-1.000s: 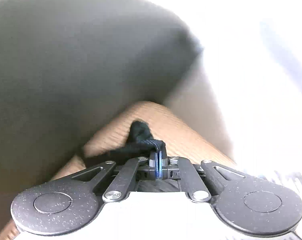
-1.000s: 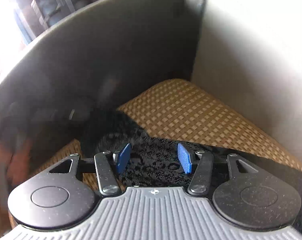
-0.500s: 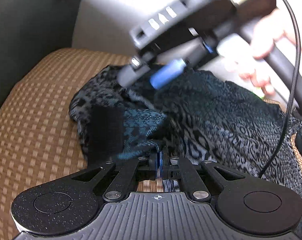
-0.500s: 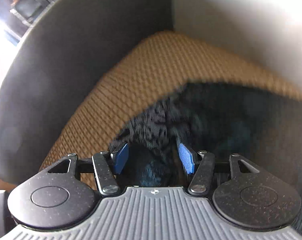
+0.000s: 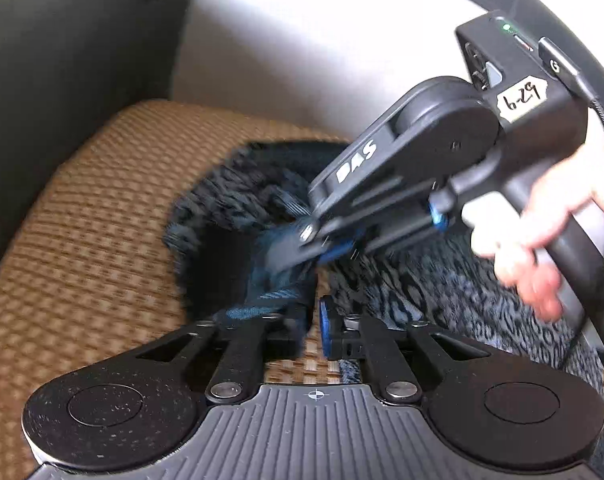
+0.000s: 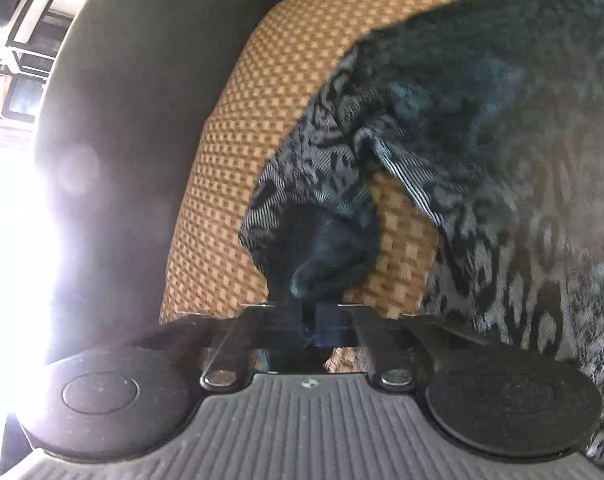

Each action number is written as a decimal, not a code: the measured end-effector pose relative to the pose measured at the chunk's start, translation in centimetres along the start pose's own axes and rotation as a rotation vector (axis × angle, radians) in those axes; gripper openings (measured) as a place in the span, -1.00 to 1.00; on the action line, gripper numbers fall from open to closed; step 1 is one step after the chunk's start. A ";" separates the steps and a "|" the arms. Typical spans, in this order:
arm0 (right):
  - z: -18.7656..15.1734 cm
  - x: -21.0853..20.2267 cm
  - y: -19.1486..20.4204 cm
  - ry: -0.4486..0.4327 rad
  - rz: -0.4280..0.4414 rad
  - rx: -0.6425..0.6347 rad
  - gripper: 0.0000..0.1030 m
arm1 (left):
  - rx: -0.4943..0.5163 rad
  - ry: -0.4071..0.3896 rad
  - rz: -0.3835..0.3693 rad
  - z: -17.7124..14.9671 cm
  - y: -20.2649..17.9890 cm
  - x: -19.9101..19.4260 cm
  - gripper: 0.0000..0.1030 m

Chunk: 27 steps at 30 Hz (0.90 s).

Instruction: Fold clothes

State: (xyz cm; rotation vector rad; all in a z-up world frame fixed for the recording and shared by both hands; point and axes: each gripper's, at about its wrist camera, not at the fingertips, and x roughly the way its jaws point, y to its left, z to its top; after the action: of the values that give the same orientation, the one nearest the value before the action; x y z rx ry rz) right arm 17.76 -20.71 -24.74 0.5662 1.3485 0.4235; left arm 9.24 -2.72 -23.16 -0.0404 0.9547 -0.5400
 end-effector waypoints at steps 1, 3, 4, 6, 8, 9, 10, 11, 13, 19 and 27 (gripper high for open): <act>0.5 -0.8 0.5 -0.027 0.008 -0.018 -0.86 | -0.029 0.009 -0.003 -0.3 0.2 -0.8 -0.25; 2.0 -3.6 1.9 -0.108 0.047 -0.055 -0.87 | -0.048 0.049 -0.007 -1.3 0.1 -1.9 -0.17; 3.0 -5.3 2.4 -0.150 0.068 -0.058 -0.87 | -0.036 0.079 -0.005 -2.2 -0.2 -2.3 -0.17; 5.0 -8.5 3.2 -0.231 0.094 -0.068 -0.87 | -0.010 0.146 0.007 -4.1 -1.0 -2.7 -0.14; 6.9 -11.7 4.0 -0.308 0.116 -0.082 -0.87 | -0.013 0.196 0.025 -6.1 -1.8 -2.7 -0.09; 7.6 -13.2 4.2 -0.343 0.126 -0.093 -0.87 | -0.022 0.223 0.038 -7.1 -2.3 -2.7 -0.07; 8.2 -14.6 4.4 -0.375 0.134 -0.108 -0.87 | -0.032 0.250 0.052 -8.1 -2.7 -2.6 -0.07; 8.8 -15.8 4.6 -0.405 0.137 -0.124 -0.87 | -0.040 0.269 0.060 -8.9 -3.0 -2.4 -0.07; 9.2 -18.0 4.8 -0.450 0.138 -0.163 -0.87 | -0.041 0.311 0.079 -10.7 -3.8 -2.0 -0.05; 8.1 -22.6 2.1 -0.497 0.139 -0.150 -0.87 | -0.009 0.375 0.151 -13.8 -5.7 -1.0 -0.04; 6.0 -28.8 -2.6 -0.573 0.123 -0.097 -0.87 | 0.016 0.299 0.204 -13.2 -7.4 -3.8 -1.00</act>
State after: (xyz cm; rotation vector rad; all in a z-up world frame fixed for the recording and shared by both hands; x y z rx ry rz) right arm 18.43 -40.62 -2.89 0.6327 0.7435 0.3857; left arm -5.94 -4.80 -26.07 0.1542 1.2306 -0.3703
